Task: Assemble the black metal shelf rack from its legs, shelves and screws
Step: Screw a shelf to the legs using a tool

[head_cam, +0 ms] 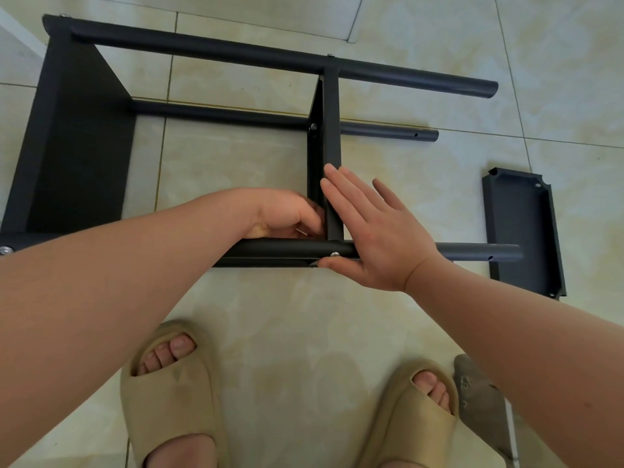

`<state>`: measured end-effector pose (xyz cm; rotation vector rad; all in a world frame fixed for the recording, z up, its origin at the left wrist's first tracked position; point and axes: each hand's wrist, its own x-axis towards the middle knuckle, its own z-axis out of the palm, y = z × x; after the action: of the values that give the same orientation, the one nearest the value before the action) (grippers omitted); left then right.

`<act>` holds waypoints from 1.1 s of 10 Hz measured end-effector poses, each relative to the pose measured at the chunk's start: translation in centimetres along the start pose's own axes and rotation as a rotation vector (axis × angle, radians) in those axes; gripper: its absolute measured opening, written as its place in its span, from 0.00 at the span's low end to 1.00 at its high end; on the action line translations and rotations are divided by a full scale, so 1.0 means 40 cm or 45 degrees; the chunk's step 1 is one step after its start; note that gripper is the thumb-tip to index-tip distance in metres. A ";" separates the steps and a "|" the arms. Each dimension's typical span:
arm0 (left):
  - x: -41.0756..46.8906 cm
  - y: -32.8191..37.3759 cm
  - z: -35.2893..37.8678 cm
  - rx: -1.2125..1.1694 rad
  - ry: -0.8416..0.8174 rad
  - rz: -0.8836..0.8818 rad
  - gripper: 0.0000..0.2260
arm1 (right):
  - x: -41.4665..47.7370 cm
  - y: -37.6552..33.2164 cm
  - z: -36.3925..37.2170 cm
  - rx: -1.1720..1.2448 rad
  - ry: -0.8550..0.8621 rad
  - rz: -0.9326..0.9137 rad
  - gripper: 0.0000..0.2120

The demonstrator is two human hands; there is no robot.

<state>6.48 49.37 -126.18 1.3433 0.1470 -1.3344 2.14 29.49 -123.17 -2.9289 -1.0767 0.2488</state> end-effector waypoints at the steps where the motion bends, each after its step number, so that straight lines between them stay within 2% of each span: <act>1: -0.003 0.005 0.008 0.118 0.017 -0.061 0.07 | -0.001 0.000 0.001 0.003 0.009 -0.001 0.47; 2: 0.000 0.005 0.009 0.152 0.093 -0.009 0.05 | 0.000 0.000 0.002 0.015 0.019 -0.003 0.47; 3: 0.002 -0.001 0.003 0.125 0.081 0.025 0.08 | -0.001 0.000 0.002 0.017 0.022 -0.001 0.47; 4: 0.004 -0.006 -0.001 0.038 0.013 0.036 0.16 | 0.000 0.000 0.000 0.012 0.015 -0.002 0.47; 5: 0.005 -0.005 -0.004 -0.032 -0.036 0.032 0.13 | 0.000 0.000 -0.001 0.013 0.008 0.001 0.47; 6: 0.003 0.000 -0.005 0.058 -0.044 -0.018 0.09 | 0.000 -0.001 -0.002 0.012 0.003 0.003 0.47; 7: 0.002 0.002 0.000 0.166 -0.002 -0.035 0.08 | -0.001 -0.001 -0.002 0.018 0.007 0.003 0.47; 8: 0.008 -0.003 -0.001 0.125 0.034 0.028 0.05 | -0.001 -0.001 -0.002 0.014 0.010 0.003 0.47; 10: 0.010 -0.006 -0.008 0.004 -0.016 0.051 0.07 | 0.000 0.000 -0.001 0.006 0.001 0.004 0.47; 11: 0.009 -0.004 -0.008 -0.013 -0.040 -0.019 0.08 | 0.000 0.000 -0.001 -0.003 -0.008 0.008 0.47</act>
<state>6.68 49.43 -126.65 1.3138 0.1426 -1.3653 2.13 29.48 -123.14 -2.9358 -1.0697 0.2572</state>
